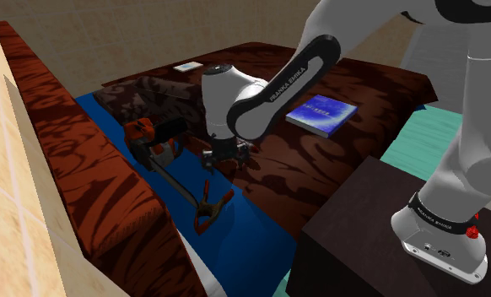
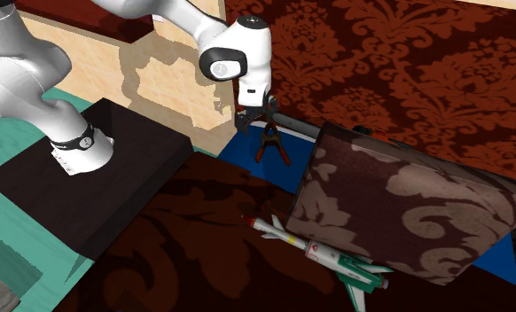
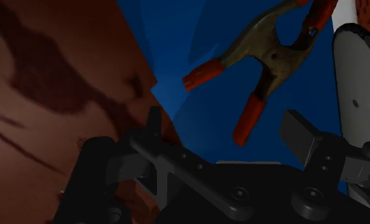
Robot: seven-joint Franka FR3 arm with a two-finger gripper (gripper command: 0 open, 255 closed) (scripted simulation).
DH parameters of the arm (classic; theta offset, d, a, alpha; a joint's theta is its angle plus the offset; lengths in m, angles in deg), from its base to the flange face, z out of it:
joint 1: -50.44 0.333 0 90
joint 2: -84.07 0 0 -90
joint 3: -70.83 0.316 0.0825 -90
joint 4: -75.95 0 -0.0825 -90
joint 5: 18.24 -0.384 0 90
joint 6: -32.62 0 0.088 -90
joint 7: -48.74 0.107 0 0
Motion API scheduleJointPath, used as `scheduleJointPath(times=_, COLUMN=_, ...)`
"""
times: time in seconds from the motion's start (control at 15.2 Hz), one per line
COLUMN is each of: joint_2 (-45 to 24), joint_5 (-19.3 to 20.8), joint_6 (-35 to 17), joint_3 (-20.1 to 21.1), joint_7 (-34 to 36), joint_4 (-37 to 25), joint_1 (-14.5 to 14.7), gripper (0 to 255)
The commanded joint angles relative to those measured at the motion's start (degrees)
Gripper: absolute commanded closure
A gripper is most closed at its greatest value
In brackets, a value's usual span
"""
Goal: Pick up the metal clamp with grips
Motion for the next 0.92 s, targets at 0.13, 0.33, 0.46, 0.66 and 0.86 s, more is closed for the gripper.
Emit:
scheduleJointPath(times=0.13, joint_2=-9.26, joint_5=3.07, joint_6=0.54, joint_3=-1.87, joint_7=4.50, joint_4=-8.81, joint_1=4.06, gripper=0)
scheduleJointPath(times=0.33, joint_2=-16.20, joint_5=4.39, joint_6=1.35, joint_3=-3.29, joint_7=6.64, joint_4=-16.12, joint_1=6.86, gripper=0)
scheduleJointPath(times=0.46, joint_2=-20.94, joint_5=4.91, joint_6=2.25, joint_3=-4.13, joint_7=7.69, joint_4=-21.55, joint_1=8.67, gripper=0)
scheduleJointPath(times=0.66, joint_2=-24.63, joint_5=5.24, joint_6=2.58, joint_3=-4.81, joint_7=8.28, joint_4=-25.49, joint_1=9.94, gripper=0)
scheduleJointPath(times=0.86, joint_2=-26.34, joint_5=5.67, joint_6=1.35, joint_3=-5.26, joint_7=8.48, joint_4=-25.97, joint_1=10.27, gripper=0)
